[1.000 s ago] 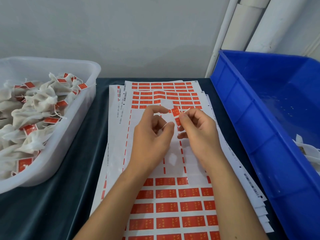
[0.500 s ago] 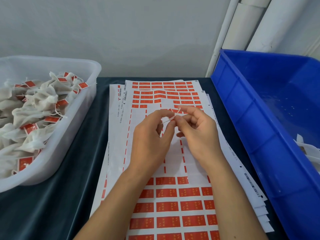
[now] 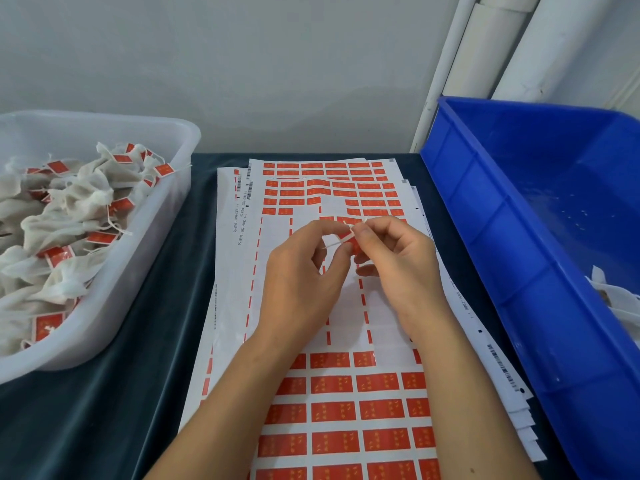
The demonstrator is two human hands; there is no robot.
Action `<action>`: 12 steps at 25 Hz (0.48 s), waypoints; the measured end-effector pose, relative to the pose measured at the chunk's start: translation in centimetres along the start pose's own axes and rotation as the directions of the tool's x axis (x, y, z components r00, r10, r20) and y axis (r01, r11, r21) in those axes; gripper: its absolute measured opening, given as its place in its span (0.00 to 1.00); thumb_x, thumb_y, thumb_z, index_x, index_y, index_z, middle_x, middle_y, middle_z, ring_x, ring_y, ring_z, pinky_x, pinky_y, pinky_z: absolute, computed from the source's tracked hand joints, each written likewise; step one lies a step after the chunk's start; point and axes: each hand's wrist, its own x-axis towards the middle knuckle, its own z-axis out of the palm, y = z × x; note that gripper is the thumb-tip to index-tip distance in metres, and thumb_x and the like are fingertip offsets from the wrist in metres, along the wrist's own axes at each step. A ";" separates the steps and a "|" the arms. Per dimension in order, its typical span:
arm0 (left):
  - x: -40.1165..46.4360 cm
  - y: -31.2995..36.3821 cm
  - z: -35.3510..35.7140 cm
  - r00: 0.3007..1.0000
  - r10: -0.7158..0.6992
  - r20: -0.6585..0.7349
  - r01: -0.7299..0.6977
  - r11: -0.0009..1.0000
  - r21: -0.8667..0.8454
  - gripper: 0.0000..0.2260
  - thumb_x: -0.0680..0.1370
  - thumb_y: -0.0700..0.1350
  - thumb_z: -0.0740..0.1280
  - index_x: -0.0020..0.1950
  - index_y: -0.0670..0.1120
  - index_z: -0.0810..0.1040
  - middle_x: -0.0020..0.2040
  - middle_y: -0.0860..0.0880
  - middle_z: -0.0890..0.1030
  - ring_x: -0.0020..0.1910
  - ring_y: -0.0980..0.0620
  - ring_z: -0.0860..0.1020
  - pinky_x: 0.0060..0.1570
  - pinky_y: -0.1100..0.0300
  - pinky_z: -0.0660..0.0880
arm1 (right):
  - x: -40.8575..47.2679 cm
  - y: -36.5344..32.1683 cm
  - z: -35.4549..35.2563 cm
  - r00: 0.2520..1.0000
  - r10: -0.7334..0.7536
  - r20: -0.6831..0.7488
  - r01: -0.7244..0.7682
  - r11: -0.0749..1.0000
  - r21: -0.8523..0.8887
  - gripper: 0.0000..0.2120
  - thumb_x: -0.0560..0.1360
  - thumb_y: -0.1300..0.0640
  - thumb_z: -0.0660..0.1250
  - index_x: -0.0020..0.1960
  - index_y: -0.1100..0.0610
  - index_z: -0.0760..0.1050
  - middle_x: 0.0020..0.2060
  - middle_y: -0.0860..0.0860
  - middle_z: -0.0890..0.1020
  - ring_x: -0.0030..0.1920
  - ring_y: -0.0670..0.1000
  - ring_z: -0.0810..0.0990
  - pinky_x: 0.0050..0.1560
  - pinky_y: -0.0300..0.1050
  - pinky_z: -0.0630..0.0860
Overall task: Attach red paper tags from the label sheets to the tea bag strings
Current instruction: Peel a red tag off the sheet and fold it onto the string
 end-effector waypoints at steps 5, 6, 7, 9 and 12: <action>0.0 -0.2 0.1 1.000 -0.017 0.007 0.017 1.000 0.020 0.07 0.81 0.50 0.72 0.54 0.62 0.78 0.39 0.72 0.76 0.39 0.64 0.75 0.37 0.76 0.69 | -0.1 0.2 0.1 0.997 -0.067 -0.024 0.063 0.991 -0.117 0.03 0.81 0.48 0.70 0.50 0.45 0.82 0.45 0.38 0.85 0.47 0.43 0.85 0.39 0.38 0.84; 0.0 -0.2 0.1 1.000 -0.023 0.007 0.023 1.000 0.018 0.07 0.81 0.50 0.72 0.54 0.62 0.78 0.37 0.70 0.76 0.39 0.64 0.75 0.38 0.76 0.69 | -0.1 0.2 0.1 0.997 -0.072 -0.031 0.067 0.990 -0.125 0.03 0.80 0.48 0.70 0.50 0.45 0.83 0.46 0.38 0.85 0.48 0.43 0.85 0.39 0.39 0.84; 0.0 -0.2 0.1 1.000 -0.030 0.004 0.030 0.999 0.016 0.07 0.81 0.51 0.72 0.54 0.62 0.78 0.34 0.68 0.75 0.39 0.65 0.75 0.38 0.76 0.69 | -0.1 0.1 0.0 0.997 -0.072 -0.037 0.067 0.990 -0.128 0.03 0.80 0.48 0.71 0.50 0.45 0.83 0.46 0.37 0.85 0.49 0.43 0.85 0.40 0.41 0.85; 0.0 -0.2 0.2 0.999 -0.045 -0.008 0.046 0.999 0.014 0.05 0.80 0.51 0.73 0.54 0.60 0.80 0.31 0.66 0.72 0.39 0.66 0.75 0.37 0.77 0.69 | 0.1 0.1 -0.1 0.997 -0.062 -0.046 0.055 0.990 -0.130 0.03 0.80 0.47 0.71 0.48 0.44 0.83 0.48 0.35 0.84 0.52 0.43 0.84 0.43 0.45 0.86; 0.0 -0.1 0.1 0.997 -0.077 -0.002 0.077 0.997 -0.009 0.05 0.80 0.52 0.73 0.55 0.58 0.82 0.30 0.65 0.73 0.37 0.65 0.75 0.36 0.77 0.68 | 0.2 0.0 -0.2 0.998 -0.046 -0.043 0.039 0.988 -0.150 0.04 0.80 0.47 0.71 0.47 0.44 0.83 0.48 0.34 0.84 0.53 0.44 0.83 0.52 0.54 0.85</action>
